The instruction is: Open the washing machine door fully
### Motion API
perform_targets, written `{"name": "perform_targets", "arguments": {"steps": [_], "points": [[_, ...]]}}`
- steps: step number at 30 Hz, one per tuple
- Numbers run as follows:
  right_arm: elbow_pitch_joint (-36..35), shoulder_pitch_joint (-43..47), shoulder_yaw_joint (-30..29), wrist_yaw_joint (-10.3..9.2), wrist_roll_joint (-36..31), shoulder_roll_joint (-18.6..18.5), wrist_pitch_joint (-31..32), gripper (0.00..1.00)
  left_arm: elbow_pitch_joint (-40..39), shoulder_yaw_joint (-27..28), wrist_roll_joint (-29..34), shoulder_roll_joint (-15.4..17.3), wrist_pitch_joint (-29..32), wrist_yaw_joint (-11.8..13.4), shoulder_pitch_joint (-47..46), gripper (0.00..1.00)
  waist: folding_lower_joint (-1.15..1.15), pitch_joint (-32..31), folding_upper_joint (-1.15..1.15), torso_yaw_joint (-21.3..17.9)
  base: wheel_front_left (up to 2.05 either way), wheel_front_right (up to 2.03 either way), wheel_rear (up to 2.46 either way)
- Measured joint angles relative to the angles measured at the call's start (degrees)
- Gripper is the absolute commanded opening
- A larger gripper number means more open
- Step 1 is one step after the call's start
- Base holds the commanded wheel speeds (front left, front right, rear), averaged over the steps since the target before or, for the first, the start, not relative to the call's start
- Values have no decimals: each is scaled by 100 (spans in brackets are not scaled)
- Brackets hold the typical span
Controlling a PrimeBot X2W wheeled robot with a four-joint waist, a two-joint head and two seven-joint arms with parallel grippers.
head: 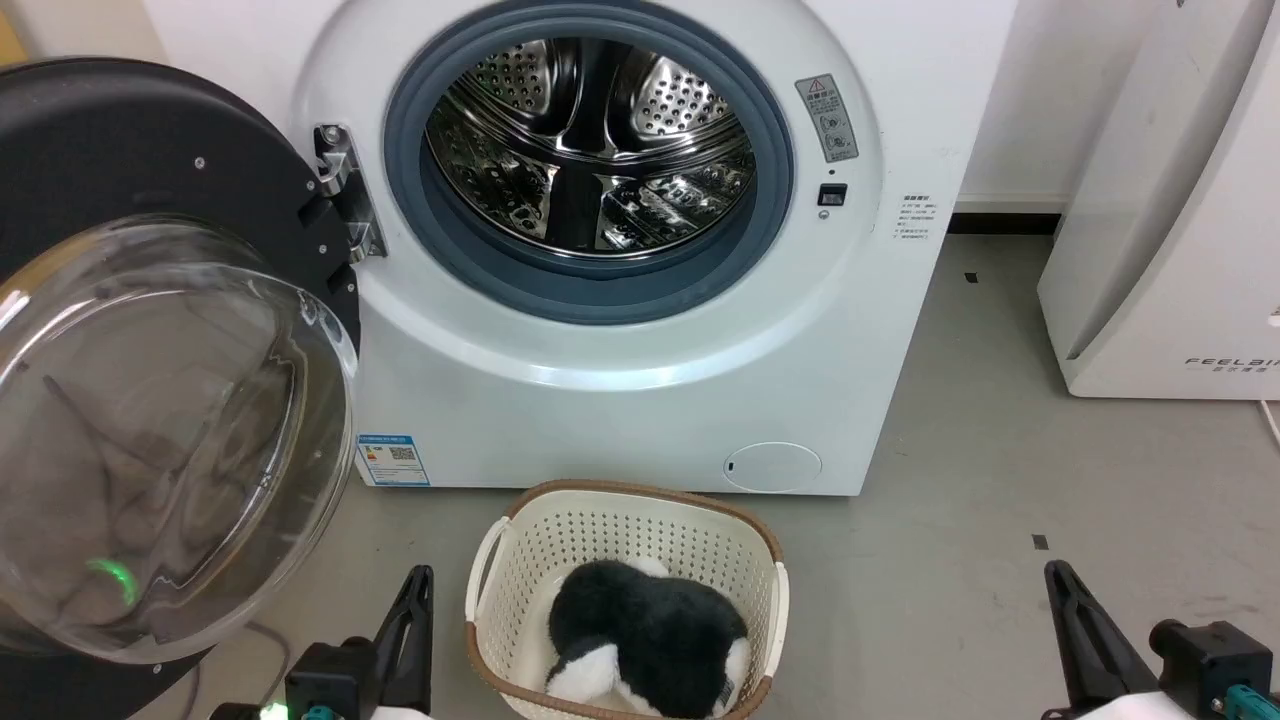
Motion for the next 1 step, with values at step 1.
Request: {"name": "perform_targets", "arguments": {"steps": [1], "points": [[1, -12, 5, 0, -1, 0, 0, 0, -4, 5, 1, -4, 4, 0, -12, 0, 0, 1, 0, -2, 0, 0, 0]]}}
